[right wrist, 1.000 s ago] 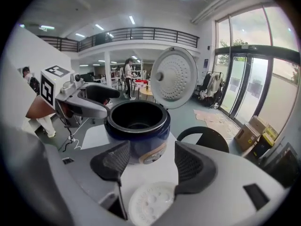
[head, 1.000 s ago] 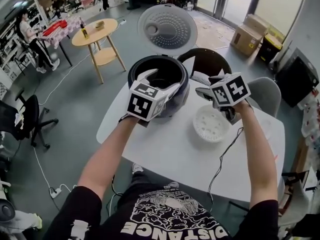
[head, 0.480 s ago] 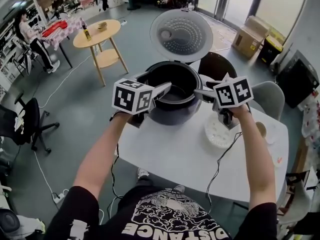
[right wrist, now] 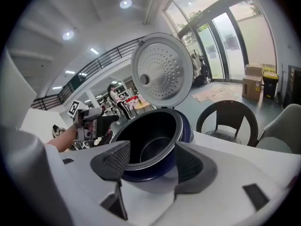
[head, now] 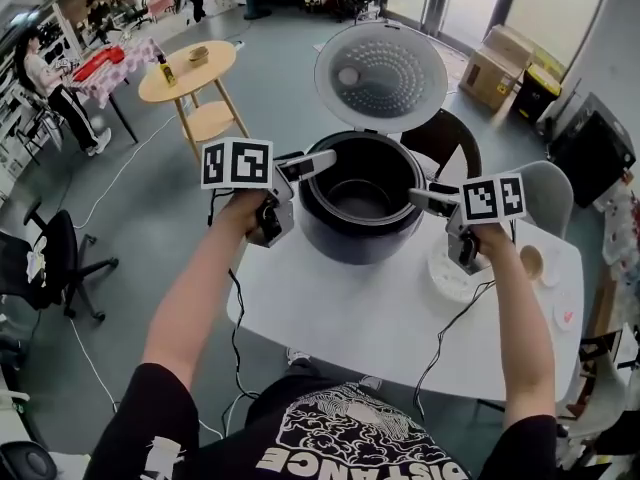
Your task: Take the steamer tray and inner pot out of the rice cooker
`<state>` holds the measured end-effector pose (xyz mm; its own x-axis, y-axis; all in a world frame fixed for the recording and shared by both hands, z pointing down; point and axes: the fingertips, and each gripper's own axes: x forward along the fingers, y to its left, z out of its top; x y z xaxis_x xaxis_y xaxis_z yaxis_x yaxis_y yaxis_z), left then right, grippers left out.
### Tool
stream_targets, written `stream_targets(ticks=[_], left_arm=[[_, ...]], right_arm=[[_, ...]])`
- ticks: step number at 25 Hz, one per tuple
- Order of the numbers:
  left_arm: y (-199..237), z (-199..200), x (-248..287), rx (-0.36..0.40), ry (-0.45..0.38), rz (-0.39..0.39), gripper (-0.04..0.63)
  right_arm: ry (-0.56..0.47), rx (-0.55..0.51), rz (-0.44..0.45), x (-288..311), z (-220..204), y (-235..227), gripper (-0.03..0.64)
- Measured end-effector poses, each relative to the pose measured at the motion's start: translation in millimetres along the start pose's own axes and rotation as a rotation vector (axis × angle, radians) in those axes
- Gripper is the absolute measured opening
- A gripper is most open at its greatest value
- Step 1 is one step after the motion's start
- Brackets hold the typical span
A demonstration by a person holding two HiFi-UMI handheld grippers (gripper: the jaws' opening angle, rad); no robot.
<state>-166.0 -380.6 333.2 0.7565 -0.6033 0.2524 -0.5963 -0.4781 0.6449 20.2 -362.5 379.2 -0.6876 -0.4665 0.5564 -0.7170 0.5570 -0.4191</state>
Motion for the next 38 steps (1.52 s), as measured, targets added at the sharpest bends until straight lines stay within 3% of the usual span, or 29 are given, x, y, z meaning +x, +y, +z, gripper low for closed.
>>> stream_targets(ticks=[10, 15, 19, 24, 29, 35, 38], left_arm=[[54.2, 5.1, 11.7, -0.187, 0.135, -0.109, 0.379], [68.5, 9.0, 22.0, -0.209, 0.187, -0.143, 0.379], [70.9, 12.9, 30.9, -0.225, 0.219, -0.186, 0.379], [74.9, 17.7, 38.2, -0.208, 0.250, -0.199, 0.377], [76.6, 19.3, 41.7, -0.241, 0.251, -0.215, 0.377], [76.8, 20.2, 31.3, -0.356, 0.294, -0.321, 0.370], [79.0, 20.6, 27.2, -0.434, 0.290, -0.377, 0.331]], right_arm=[[-0.026, 0.168, 0.012, 37.1, 6.2, -3.1, 0.307], [-0.024, 0.229, 0.046, 49.0, 10.2, -8.4, 0.307], [-0.011, 0.229, -0.010, 50.0, 12.6, -17.5, 0.287], [-0.026, 0.256, 0.025, 56.6, 16.1, -20.6, 0.246], [-0.033, 0.301, 0.054, 54.4, 17.0, -25.7, 0.232], [-0.030, 0.290, -0.001, 46.8, 17.6, -38.0, 0.213], [-0.038, 0.296, 0.010, 47.1, 18.2, -40.7, 0.206]])
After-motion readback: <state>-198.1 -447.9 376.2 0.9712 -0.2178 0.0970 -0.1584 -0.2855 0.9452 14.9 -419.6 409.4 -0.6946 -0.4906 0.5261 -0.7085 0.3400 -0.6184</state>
